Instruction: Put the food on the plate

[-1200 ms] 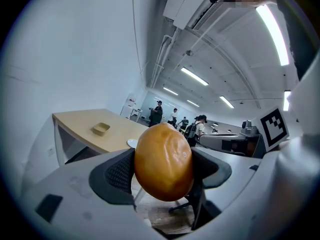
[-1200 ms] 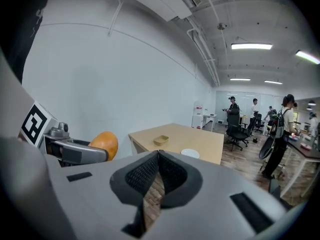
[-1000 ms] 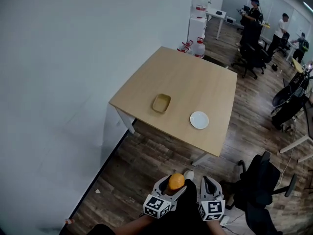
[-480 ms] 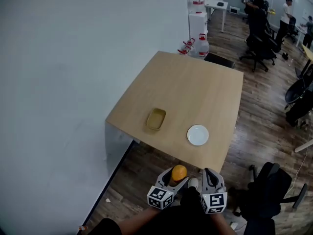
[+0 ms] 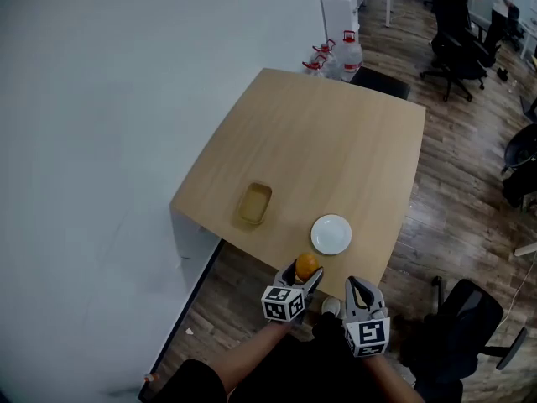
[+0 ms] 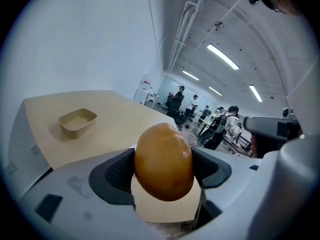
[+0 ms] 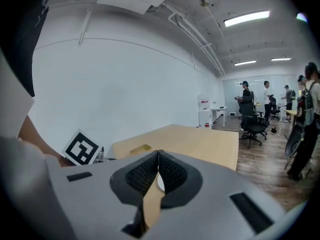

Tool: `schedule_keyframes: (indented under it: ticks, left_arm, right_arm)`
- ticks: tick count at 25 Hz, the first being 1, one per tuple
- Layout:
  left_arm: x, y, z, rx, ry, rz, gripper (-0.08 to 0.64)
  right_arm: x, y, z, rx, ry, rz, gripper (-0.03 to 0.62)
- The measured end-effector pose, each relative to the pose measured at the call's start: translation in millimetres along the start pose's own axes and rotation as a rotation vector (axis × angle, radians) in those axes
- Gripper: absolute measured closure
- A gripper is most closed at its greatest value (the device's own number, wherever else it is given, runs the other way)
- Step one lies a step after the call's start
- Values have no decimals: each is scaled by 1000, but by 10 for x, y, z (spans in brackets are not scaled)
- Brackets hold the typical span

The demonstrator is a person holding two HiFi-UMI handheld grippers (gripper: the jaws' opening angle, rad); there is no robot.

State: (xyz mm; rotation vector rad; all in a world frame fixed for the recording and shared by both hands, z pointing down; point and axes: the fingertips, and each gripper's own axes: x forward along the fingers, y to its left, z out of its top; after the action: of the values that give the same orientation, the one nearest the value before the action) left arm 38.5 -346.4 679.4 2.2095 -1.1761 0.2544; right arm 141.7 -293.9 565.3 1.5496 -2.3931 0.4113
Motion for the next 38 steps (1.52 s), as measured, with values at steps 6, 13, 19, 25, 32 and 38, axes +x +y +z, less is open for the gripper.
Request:
schedule_keyframes:
  ticks: [6,13,19,25,32,38]
  left_arm:
    - [617,138,-53,87,89,30,222]
    - [1220,275,-237,130,198,58,222]
    - [1522,452,-410,257,284,67,222]
    - [1757,578,-590,245,375,66,222]
    - [1875,572,-728,279,431,41,222]
    - [1862,504,-665,287,383,10,221]
  right_arm:
    - [307,-280,-106,-6,47,3,532]
    - [574,-732,-39,27,54,-41,532]
    - [803,-879,-47,40,65,-57,532]
    - [935,-848,-225,53,101,-34,532]
    - [913,-821,-417,69,143,-7,532]
    - [872,-827,-437,75,155,-12,532]
